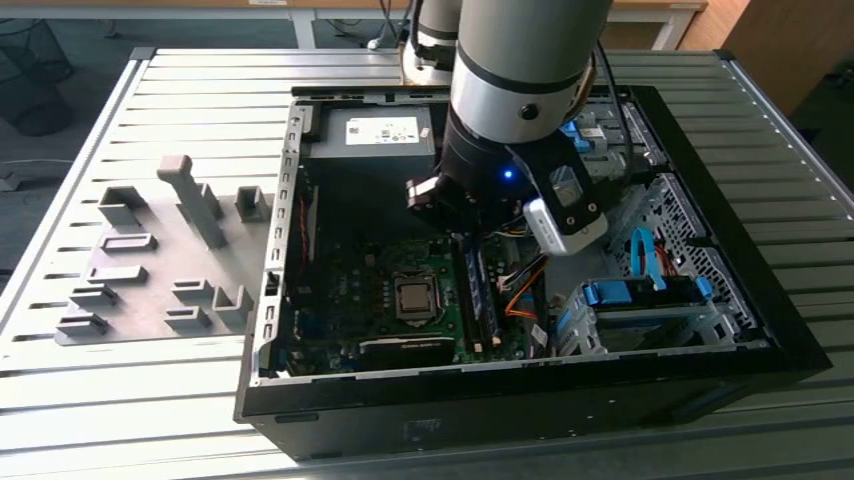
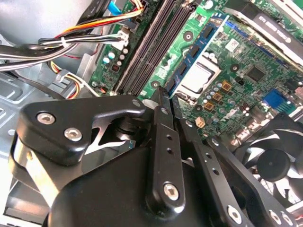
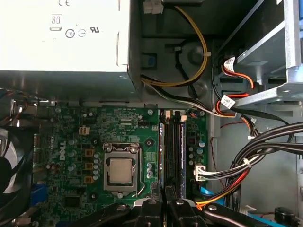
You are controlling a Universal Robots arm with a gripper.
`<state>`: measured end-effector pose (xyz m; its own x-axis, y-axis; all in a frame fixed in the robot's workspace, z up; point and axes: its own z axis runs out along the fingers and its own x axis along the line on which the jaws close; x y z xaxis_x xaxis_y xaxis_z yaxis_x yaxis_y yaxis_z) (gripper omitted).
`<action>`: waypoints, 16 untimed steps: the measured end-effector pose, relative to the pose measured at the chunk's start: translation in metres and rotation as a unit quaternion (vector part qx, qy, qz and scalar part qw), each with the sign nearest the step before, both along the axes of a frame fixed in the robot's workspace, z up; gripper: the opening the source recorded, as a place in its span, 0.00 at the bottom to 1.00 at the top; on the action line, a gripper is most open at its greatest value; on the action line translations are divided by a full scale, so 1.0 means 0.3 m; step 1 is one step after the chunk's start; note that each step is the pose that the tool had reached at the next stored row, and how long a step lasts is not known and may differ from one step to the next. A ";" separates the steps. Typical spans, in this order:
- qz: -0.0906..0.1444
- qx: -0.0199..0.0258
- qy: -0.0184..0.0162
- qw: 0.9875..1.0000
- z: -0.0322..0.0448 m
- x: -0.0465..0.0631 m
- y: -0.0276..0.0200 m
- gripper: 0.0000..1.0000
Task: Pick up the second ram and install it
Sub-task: 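Insert the second ram into the second slot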
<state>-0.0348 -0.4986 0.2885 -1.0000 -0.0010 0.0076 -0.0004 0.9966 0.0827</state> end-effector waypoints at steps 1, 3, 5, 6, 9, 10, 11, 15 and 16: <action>0.000 0.000 0.000 1.000 -0.002 0.002 0.000 0.14; -0.004 0.000 0.000 1.000 -0.010 0.003 0.000 0.14; -0.006 0.000 0.000 1.000 -0.021 0.004 0.000 0.14; -0.006 0.000 0.000 1.000 -0.027 0.004 0.000 0.14; -0.006 0.000 0.000 1.000 -0.045 0.004 0.000 0.14; -0.006 -0.001 0.000 1.000 -0.051 0.004 0.000 0.14; -0.006 -0.002 0.000 1.000 -0.055 0.004 0.000 0.14; -0.006 -0.005 0.000 1.000 -0.073 0.004 0.000 0.14; -0.006 -0.005 0.000 1.000 -0.078 0.004 0.000 0.14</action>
